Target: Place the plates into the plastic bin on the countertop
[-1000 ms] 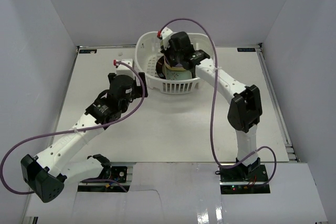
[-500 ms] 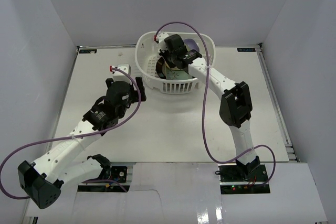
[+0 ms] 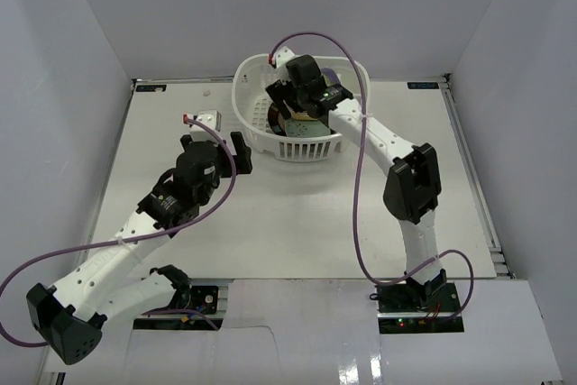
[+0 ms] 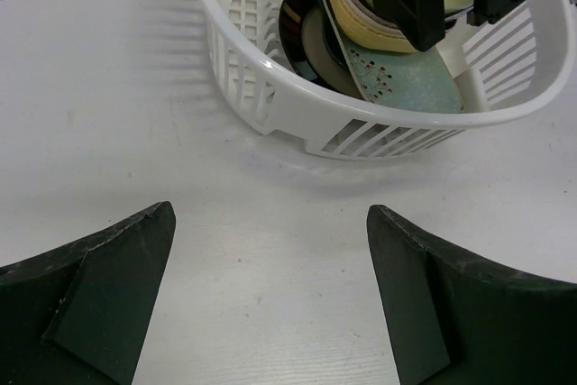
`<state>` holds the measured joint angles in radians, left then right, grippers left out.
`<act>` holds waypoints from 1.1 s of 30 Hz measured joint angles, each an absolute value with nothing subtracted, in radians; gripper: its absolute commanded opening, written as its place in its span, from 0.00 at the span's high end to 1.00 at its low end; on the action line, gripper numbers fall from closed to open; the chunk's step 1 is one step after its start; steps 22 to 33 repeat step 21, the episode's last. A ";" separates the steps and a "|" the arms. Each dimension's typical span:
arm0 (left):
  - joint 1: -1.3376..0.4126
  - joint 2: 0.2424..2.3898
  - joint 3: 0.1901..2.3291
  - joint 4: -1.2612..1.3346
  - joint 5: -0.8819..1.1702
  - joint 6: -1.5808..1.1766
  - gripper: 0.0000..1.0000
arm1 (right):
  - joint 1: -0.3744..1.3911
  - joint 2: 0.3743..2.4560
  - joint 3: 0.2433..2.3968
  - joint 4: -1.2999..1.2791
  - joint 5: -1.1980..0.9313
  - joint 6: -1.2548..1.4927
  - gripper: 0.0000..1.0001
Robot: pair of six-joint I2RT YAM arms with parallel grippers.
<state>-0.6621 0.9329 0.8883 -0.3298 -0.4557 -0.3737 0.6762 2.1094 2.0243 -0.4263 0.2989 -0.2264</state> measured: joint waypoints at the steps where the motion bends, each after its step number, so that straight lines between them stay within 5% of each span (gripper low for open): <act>1: -0.662 0.929 0.894 -0.332 -0.450 -0.375 0.02 | 0.676 2.069 1.987 -0.418 0.286 -0.213 0.10; 13: -0.660 0.854 0.959 -0.356 -0.328 -0.384 0.02 | 0.677 0.981 1.050 0.020 0.207 -0.003 0.10; 20: -0.660 0.708 0.883 -0.361 -0.263 -0.397 0.02 | 0.676 0.518 0.602 -0.008 0.290 0.073 0.10; 33: -0.660 0.693 0.868 -0.363 -0.255 -0.402 0.02 | 0.676 0.484 0.566 -0.017 0.302 0.080 0.10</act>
